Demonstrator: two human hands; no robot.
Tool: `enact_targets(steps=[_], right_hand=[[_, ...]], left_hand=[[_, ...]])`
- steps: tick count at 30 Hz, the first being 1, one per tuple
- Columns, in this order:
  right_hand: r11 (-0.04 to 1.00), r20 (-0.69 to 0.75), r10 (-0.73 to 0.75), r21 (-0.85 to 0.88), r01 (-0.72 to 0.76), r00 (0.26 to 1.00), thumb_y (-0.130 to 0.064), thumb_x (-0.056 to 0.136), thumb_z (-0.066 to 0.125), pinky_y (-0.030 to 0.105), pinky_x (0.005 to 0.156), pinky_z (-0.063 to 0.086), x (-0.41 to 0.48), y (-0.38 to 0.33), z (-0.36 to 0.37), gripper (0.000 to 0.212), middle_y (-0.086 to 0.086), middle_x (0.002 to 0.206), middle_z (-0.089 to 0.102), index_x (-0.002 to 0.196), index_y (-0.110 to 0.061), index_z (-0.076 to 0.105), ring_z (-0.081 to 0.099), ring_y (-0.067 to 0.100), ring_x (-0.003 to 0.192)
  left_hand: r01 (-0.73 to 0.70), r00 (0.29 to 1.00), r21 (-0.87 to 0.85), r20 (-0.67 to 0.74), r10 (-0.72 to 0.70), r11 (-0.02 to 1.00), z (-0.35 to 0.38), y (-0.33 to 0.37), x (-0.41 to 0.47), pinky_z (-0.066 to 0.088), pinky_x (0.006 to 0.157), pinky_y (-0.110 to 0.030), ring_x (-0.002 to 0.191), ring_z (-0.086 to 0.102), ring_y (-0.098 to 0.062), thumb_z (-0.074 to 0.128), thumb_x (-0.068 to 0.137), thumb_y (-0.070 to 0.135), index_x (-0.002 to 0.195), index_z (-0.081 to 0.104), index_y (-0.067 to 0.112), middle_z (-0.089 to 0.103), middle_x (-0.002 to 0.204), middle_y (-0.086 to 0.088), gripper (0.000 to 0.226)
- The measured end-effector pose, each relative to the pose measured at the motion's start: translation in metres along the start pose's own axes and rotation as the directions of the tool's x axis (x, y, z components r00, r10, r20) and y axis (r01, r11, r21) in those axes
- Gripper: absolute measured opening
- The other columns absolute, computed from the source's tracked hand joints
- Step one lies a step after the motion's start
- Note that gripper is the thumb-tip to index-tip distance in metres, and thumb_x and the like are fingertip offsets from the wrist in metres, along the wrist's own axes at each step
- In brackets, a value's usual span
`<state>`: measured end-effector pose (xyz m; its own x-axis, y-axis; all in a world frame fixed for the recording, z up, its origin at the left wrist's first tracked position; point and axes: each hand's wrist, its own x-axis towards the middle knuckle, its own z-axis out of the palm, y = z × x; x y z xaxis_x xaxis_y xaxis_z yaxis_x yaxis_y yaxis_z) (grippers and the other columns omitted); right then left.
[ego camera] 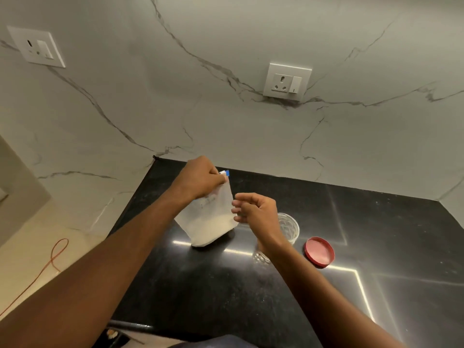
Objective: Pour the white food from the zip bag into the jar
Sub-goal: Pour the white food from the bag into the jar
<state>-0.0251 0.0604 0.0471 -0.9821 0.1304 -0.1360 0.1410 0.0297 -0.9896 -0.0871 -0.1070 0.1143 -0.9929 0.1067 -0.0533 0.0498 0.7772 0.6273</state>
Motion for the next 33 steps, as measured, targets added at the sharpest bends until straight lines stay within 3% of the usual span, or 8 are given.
enact_targets(steps=[4, 7, 10, 15, 20, 23, 30, 33], right_hand=[[0.996, -0.092, -0.067, -0.067, 0.061, 0.993, 0.001, 0.098, 0.056, 0.033, 0.089, 0.060, 0.004, -0.004, -0.023, 0.033, 0.001, 0.113, 0.073, 0.124, -0.016, 0.068, 0.070, 0.014, 0.104], [0.995, -0.207, -0.062, -0.093, 0.043, 0.976, -0.017, 0.101, 0.059, 0.033, 0.091, 0.055, 0.010, -0.009, -0.040, 0.018, 0.003, 0.116, 0.069, 0.116, -0.023, 0.067, 0.064, 0.012, 0.103], [0.993, -0.261, 0.094, 0.087, -0.074, 0.961, -0.029, 0.102, 0.061, 0.039, 0.085, 0.056, 0.013, -0.016, -0.059, 0.015, 0.002, 0.110, 0.072, 0.104, -0.020, 0.072, 0.066, 0.022, 0.107], [0.912, -0.287, 0.258, 0.387, -0.135, 0.923, -0.034, 0.097, 0.069, 0.046, 0.083, 0.059, 0.006, -0.020, -0.101, 0.027, 0.009, 0.102, 0.081, 0.112, -0.011, 0.075, 0.073, 0.029, 0.104], [0.850, -0.284, 0.294, 0.514, -0.114, 0.913, -0.041, 0.091, 0.071, 0.036, 0.077, 0.052, -0.010, -0.021, -0.146, 0.035, 0.001, 0.088, 0.080, 0.113, -0.014, 0.075, 0.069, 0.022, 0.096], [0.861, -0.361, 0.303, 0.501, -0.091, 0.882, -0.033, 0.088, 0.076, 0.034, 0.077, 0.051, -0.022, -0.023, -0.172, 0.034, 0.006, 0.097, 0.077, 0.113, -0.010, 0.074, 0.069, 0.022, 0.093], [0.855, -0.544, 0.197, 0.503, 0.128, 0.816, -0.011, 0.087, 0.079, 0.044, 0.087, 0.059, -0.046, -0.031, -0.216, 0.029, 0.011, 0.111, 0.074, 0.112, -0.018, 0.065, 0.071, 0.030, 0.105], [0.867, -0.611, 0.128, 0.451, 0.211, 0.781, -0.010, 0.086, 0.081, 0.037, 0.075, 0.062, -0.053, -0.036, -0.227, 0.033, 0.008, 0.109, 0.072, 0.113, -0.017, 0.064, 0.072, 0.024, 0.097]], left_hand=[[-0.096, 0.994, -0.193, -0.060, 0.086, 0.976, -0.019, 0.021, -0.011, 0.066, 0.066, -0.029, 0.075, 0.077, -0.020, 0.073, 0.097, 0.033, 0.091, 0.082, 0.007, 0.080, 0.089, -0.009, 0.028], [-0.213, 0.975, -0.302, -0.125, 0.183, 0.929, -0.032, 0.052, -0.016, 0.067, 0.078, -0.045, 0.083, 0.079, -0.026, 0.072, 0.097, 0.036, 0.093, 0.082, 0.003, 0.081, 0.093, -0.012, 0.035], [-0.307, 0.950, -0.369, -0.174, 0.260, 0.877, -0.035, 0.085, -0.019, 0.065, 0.080, -0.055, 0.086, 0.080, -0.034, 0.072, 0.098, 0.036, 0.092, 0.081, -0.001, 0.081, 0.090, -0.017, 0.039], [-0.428, 0.904, -0.390, -0.204, 0.376, 0.816, -0.021, 0.120, -0.022, 0.066, 0.079, -0.043, 0.074, 0.080, -0.015, 0.072, 0.098, 0.036, 0.087, 0.084, 0.008, 0.082, 0.080, -0.002, 0.033], [-0.433, 0.892, -0.506, -0.121, 0.436, 0.746, 0.003, 0.139, -0.022, 0.065, 0.073, -0.027, 0.076, 0.079, -0.011, 0.071, 0.098, 0.037, 0.083, 0.084, 0.014, 0.082, 0.078, 0.002, 0.031], [-0.454, 0.871, -0.544, -0.103, 0.480, 0.706, 0.018, 0.151, -0.025, 0.060, 0.069, -0.017, 0.075, 0.079, -0.009, 0.072, 0.099, 0.036, 0.084, 0.084, 0.014, 0.083, 0.079, 0.003, 0.029], [-0.431, 0.849, -0.657, -0.064, 0.525, 0.618, 0.049, 0.162, -0.032, 0.063, 0.078, -0.027, 0.083, 0.080, -0.014, 0.070, 0.100, 0.037, 0.091, 0.083, 0.013, 0.084, 0.086, 0.001, 0.029], [-0.308, 0.878, -0.756, 0.008, 0.479, 0.578, 0.064, 0.154, -0.031, 0.065, 0.085, -0.035, 0.090, 0.081, -0.019, 0.067, 0.102, 0.033, 0.100, 0.080, 0.007, 0.084, 0.092, -0.004, 0.029]])
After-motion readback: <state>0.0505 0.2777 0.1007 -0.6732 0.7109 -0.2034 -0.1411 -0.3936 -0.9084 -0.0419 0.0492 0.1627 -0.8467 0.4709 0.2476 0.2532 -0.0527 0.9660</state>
